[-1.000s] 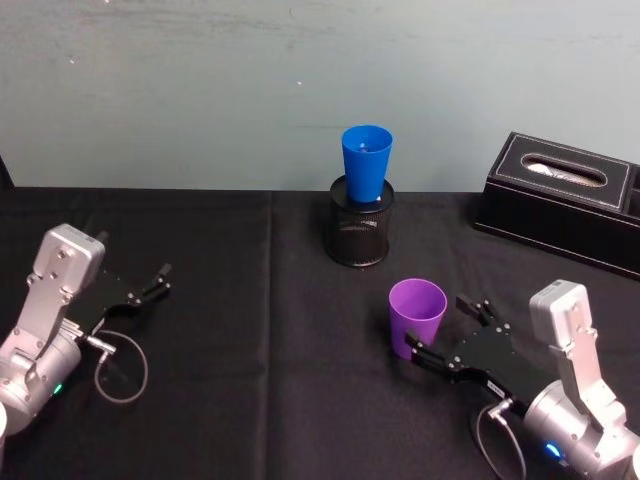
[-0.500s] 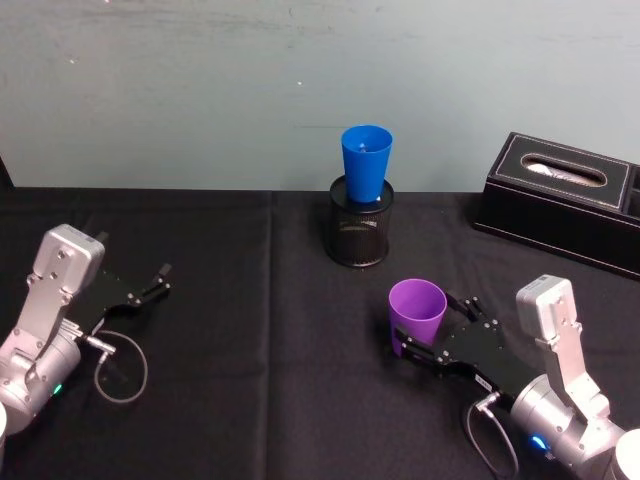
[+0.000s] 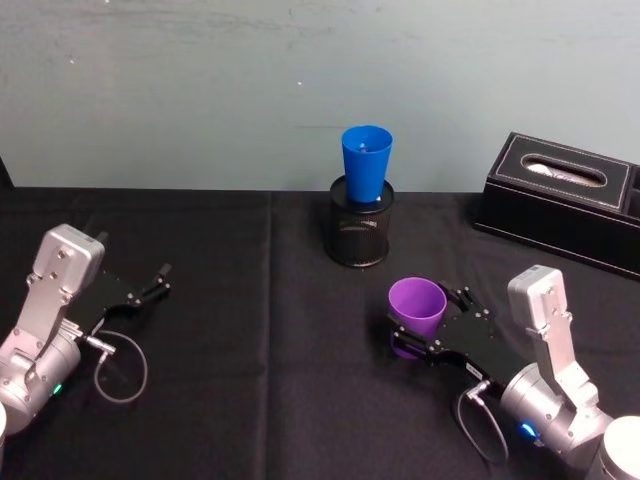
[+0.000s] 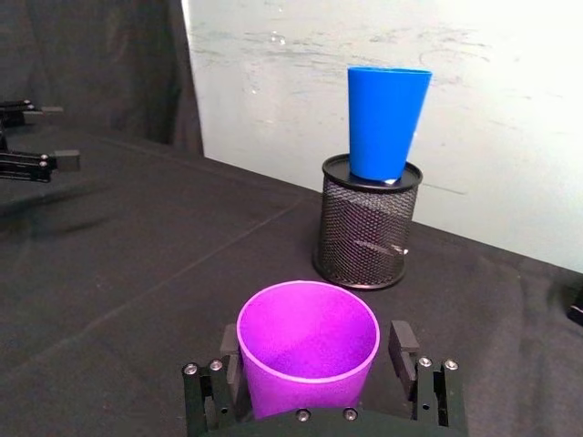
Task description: Pick up one cup with a gripper and tap it against the other cup.
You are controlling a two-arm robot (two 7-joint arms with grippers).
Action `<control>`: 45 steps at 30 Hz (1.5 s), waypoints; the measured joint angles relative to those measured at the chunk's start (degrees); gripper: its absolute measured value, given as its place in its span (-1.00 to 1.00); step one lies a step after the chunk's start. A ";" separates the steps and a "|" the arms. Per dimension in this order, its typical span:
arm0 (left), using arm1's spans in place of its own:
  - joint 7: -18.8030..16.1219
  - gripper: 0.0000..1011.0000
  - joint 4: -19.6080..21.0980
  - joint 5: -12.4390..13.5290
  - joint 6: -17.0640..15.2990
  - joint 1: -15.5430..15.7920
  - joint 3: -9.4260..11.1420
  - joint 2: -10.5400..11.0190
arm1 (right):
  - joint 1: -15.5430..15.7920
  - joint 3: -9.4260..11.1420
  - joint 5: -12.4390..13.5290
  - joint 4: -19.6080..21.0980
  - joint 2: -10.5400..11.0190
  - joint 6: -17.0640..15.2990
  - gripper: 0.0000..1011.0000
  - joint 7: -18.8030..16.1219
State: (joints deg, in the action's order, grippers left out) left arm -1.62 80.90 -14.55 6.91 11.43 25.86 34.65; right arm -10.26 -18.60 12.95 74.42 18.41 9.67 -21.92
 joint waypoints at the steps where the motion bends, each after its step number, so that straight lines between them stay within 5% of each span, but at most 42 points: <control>1: 0.00 1.00 0.00 0.00 0.00 0.00 0.00 0.00 | -0.14 0.01 -0.02 -0.19 -0.15 0.09 0.98 -0.34; 22: 0.00 1.00 0.00 0.00 0.00 0.00 0.00 0.00 | -0.94 0.09 0.19 -1.14 -0.81 0.69 0.97 -1.77; 31: 0.00 1.00 0.00 0.00 0.00 0.00 0.00 0.00 | -0.89 0.04 0.23 -1.09 -0.78 0.69 0.59 -1.73; 45: 0.00 1.00 0.00 0.00 0.00 0.00 0.00 0.00 | -0.86 0.04 0.24 -1.03 -0.73 0.68 0.45 -1.67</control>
State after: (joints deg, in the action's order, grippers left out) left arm -1.62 80.90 -14.55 6.91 11.43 25.86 34.65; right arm -11.11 -18.57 13.20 73.39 17.68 10.35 -23.59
